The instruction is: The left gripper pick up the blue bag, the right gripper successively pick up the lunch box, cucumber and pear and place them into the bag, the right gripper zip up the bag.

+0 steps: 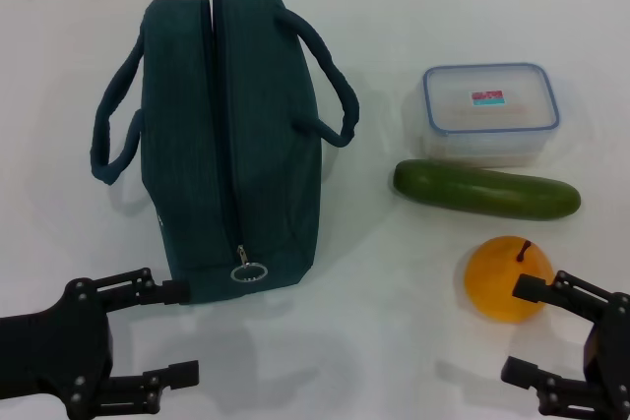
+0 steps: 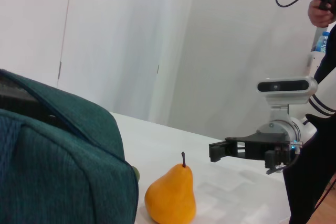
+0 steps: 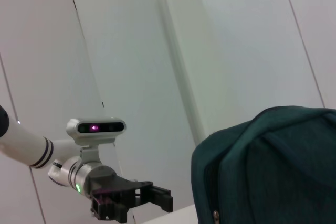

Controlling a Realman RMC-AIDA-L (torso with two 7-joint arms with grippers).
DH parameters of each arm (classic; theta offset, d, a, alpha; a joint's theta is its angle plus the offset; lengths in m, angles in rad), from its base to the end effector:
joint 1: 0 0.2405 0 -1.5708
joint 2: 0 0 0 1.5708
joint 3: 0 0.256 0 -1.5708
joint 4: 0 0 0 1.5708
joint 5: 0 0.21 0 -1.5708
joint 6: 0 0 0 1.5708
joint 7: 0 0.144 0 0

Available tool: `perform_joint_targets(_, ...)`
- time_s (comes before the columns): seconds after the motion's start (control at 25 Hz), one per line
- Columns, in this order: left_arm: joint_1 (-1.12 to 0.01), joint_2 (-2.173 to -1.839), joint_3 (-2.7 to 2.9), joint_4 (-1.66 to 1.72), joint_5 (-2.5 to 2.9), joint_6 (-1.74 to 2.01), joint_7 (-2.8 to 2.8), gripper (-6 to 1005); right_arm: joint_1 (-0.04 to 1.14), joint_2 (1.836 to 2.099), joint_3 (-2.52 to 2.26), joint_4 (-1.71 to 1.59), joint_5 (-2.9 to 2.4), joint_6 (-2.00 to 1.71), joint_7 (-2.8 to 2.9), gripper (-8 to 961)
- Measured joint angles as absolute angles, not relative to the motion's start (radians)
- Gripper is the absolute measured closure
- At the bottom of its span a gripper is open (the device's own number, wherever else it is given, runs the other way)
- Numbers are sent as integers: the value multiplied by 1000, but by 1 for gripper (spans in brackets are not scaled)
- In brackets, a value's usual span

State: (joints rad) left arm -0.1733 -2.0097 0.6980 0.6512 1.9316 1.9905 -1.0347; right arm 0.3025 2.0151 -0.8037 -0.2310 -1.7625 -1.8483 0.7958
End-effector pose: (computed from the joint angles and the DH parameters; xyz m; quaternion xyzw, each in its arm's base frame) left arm -0.3228 0.1880 0.0350 -0.9353 -0.1451 -0.3132 0.0784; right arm 0.3016 0.2031 -0.0235 -0.9015 0.1461 0.3955 0.0972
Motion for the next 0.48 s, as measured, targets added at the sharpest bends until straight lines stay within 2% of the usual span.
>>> perform_joint_targets(0.48,-167,-2009,697,652,1931,1991,-1035,210,359,2019,-802,-181,-1762,-1841,783,96)
